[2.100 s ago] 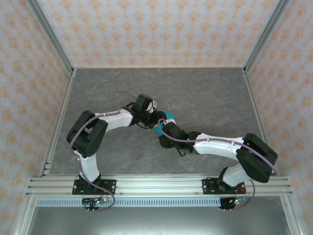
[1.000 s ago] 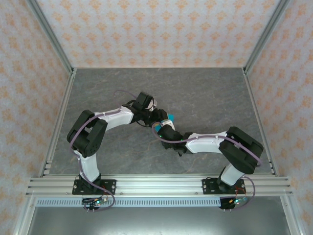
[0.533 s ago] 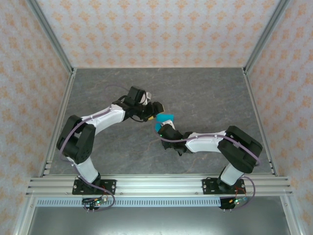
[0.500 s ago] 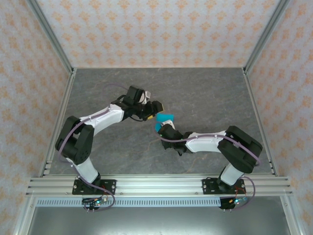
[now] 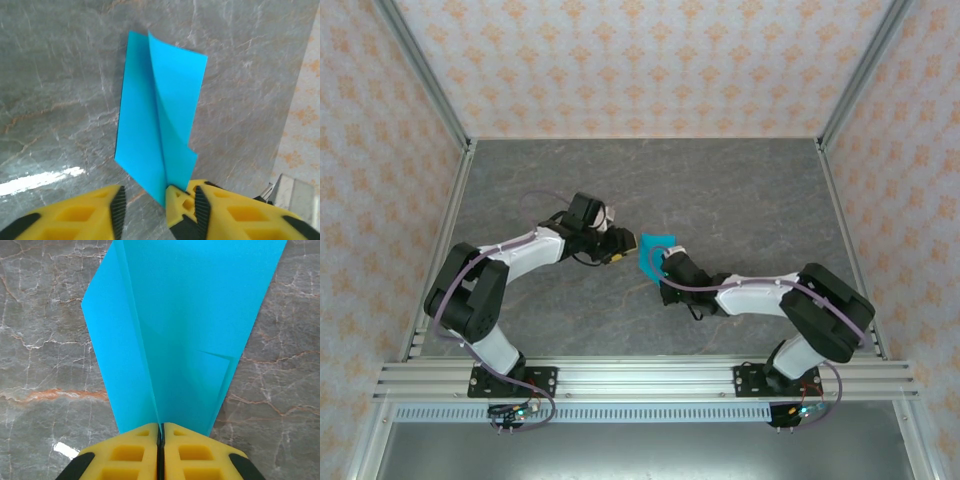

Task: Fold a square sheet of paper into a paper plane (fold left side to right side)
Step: Fourth fold the wing at the center of the table.

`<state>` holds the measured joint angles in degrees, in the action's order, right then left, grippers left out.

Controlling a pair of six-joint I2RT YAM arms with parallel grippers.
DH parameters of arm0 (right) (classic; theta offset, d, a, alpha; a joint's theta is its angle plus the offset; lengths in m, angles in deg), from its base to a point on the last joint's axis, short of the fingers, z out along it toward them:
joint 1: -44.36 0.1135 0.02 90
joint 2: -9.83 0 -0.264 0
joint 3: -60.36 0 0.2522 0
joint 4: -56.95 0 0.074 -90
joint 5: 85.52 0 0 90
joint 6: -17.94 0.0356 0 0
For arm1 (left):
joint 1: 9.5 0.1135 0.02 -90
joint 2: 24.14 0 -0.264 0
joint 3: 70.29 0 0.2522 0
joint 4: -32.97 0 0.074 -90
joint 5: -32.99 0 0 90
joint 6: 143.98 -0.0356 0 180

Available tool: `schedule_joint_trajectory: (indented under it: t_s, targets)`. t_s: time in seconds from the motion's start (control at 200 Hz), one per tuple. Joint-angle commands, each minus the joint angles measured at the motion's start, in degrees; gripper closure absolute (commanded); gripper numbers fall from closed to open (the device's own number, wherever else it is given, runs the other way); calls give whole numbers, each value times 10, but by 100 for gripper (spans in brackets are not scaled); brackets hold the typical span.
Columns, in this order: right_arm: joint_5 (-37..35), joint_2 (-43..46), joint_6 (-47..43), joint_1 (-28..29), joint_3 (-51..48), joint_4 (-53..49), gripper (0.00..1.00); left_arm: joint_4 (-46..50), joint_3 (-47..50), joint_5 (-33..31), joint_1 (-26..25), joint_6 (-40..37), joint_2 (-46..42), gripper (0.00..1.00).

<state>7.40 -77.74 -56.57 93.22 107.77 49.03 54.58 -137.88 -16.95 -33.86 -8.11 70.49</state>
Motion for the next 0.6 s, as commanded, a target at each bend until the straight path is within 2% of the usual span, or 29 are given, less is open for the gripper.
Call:
schedule_joint_trajectory:
  t_s: [0.0, 0.18, 0.595]
  targets:
    - [36, 15, 19, -16, -30, 14, 89, -34, -2, 11, -27, -1, 14, 64]
    - [60, 17, 25, -29, -45, 31, 89, -58, -17, 12, -50, 15, 56, 68]
    - [77, 11, 34, -41, -64, 51, 89, -78, -76, 17, -66, 25, 137, 65]
